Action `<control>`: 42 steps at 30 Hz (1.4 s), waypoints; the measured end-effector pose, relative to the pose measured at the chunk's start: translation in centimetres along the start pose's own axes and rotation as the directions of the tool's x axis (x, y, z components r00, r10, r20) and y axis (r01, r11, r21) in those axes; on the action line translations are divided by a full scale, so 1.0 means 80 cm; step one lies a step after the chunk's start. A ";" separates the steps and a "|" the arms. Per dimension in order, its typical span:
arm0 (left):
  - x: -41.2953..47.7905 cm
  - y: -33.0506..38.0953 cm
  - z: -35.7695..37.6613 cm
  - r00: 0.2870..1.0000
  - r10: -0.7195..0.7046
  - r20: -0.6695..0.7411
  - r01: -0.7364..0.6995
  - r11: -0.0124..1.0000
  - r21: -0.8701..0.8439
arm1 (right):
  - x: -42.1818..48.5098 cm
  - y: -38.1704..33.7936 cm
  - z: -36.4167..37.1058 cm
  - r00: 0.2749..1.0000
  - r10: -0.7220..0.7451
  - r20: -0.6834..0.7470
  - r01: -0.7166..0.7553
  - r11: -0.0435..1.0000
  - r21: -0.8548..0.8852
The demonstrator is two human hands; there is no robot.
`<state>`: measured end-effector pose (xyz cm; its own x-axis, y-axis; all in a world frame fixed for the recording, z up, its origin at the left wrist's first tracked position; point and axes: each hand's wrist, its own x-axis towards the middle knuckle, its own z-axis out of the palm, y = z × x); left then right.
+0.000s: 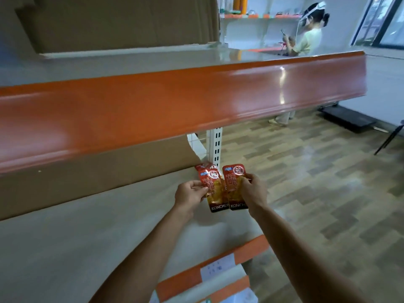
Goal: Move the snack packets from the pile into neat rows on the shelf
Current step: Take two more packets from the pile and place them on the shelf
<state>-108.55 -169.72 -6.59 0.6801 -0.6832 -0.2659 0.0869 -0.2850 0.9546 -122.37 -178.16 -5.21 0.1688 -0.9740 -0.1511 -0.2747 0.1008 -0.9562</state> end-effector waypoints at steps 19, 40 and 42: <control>0.003 -0.001 0.055 0.965 0.010 -0.261 0.025 0.991 0.131 | 0.067 0.024 -0.005 0.949 -0.010 0.316 0.025 0.999 -0.043; 0.004 -0.005 0.050 0.950 0.008 -0.312 0.034 0.991 0.126 | 0.062 0.031 0.003 0.901 -0.094 0.423 0.208 0.950 -0.231; 0.004 -0.005 0.049 0.952 0.007 -0.307 0.032 0.992 0.121 | 0.062 0.029 0.003 0.902 -0.105 0.419 0.238 0.929 -0.281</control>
<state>-111.22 -172.49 -7.62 0.8714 -0.4455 -0.2053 0.0198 -0.3863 0.9222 -121.97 -182.72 -8.27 0.5774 -0.8042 -0.1412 -0.4815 -0.1957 -0.8543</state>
